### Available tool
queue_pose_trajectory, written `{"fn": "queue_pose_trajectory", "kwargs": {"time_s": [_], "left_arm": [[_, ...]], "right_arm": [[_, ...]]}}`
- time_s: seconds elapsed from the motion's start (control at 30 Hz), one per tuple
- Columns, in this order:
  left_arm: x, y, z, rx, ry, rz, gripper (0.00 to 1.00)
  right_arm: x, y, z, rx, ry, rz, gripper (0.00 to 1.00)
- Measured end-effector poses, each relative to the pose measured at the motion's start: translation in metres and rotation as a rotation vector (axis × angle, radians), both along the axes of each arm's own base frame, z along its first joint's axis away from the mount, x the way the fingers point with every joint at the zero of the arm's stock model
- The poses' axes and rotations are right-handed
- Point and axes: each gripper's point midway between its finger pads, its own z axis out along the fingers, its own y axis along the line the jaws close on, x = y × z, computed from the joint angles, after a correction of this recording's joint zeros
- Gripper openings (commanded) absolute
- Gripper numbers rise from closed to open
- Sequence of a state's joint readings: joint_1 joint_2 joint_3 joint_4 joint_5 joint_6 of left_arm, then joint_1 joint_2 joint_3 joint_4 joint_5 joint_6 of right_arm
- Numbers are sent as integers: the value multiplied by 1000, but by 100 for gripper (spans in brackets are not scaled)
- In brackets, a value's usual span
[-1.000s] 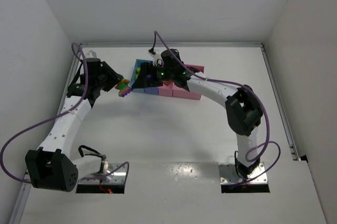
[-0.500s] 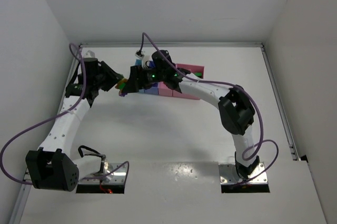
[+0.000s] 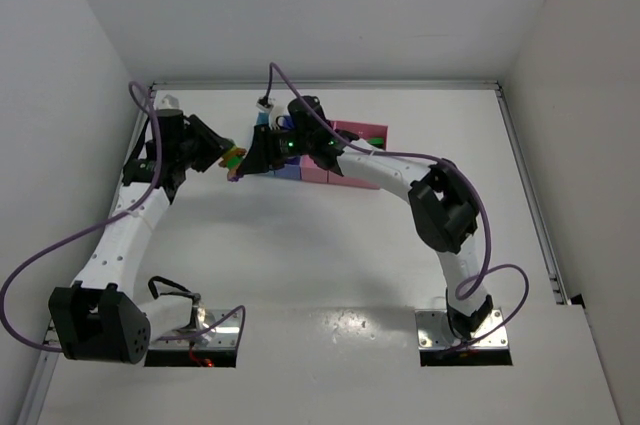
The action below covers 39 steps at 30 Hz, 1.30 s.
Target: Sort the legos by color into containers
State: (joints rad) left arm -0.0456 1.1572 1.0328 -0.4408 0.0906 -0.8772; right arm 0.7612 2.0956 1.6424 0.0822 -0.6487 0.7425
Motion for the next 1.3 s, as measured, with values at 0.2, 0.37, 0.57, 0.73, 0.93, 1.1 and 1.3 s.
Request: {"fn": "queue_pose_trajectory", "kwargs": {"time_s": [0.2,0.37,0.57,0.73,0.93,1.1,1.3], "left_arm": [[3,15,2,1,-9,42,0],[9,33,5,6,-28,96,0],[9,32,3,29,-28,60,0],[-4,16,-23,158,26,-155,3],[-43,-6,-93,239,184,-421,26],[-75,-32,-143,235,322,-559,56],[-85,-48,-169,181,400,-610,95]], "right_arm": [[-13,-6,-10,-10,-36,66,0],[-35,-25,-17,-48,-76,126,0],[-57,-49,0,-59,-166,169,0],[-69,-85,13,-100,-274,158,0],[-64,-142,20,-179,-364,79,0],[-58,-173,24,-228,-388,19,0],[-65,-182,21,-251,-402,33,0]]}}
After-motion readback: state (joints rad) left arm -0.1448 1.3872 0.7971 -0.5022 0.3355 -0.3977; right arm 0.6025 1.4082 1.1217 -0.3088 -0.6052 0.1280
